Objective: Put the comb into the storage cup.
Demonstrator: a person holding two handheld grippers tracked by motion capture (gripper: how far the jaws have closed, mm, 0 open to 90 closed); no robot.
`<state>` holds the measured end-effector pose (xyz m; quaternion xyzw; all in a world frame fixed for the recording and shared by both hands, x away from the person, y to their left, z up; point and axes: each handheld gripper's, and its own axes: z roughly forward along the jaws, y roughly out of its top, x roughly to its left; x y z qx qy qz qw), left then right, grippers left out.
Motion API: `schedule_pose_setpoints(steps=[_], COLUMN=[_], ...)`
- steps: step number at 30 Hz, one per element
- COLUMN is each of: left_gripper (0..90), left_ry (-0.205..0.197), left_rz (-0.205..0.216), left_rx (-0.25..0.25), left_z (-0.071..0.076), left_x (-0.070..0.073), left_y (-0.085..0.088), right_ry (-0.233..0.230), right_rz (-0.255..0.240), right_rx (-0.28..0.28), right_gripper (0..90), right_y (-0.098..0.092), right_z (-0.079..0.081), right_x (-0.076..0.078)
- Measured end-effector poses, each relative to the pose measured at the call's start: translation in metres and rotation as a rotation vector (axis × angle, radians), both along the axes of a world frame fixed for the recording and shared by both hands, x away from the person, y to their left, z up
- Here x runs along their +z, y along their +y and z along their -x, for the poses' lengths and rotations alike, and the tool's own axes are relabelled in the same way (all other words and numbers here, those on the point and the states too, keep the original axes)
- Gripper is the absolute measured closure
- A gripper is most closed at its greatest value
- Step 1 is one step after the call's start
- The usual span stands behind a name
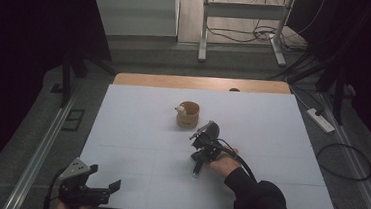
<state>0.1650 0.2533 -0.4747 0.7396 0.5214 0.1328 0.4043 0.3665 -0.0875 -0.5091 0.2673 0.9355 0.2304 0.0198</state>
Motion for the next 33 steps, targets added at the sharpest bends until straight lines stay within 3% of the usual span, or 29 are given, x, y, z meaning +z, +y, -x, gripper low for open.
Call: schedule_pose_setpoints(steps=[16, 33], left_gripper=[1.2, 1.3], left_ry=[0.003, 0.005], left_rz=[0.000, -0.003], left_rx=[0.006, 0.009], left_z=[0.000, 0.000], left_x=[0.000, 0.000], left_y=[0.000, 0.000], right_ry=[0.013, 0.041], right_rz=[-0.001, -0.015], right_rx=[-0.032, -0.094], right_gripper=[89.7, 89.7], right_y=[-0.033, -0.091], right_z=[0.011, 0.020], right_x=[0.002, 0.004])
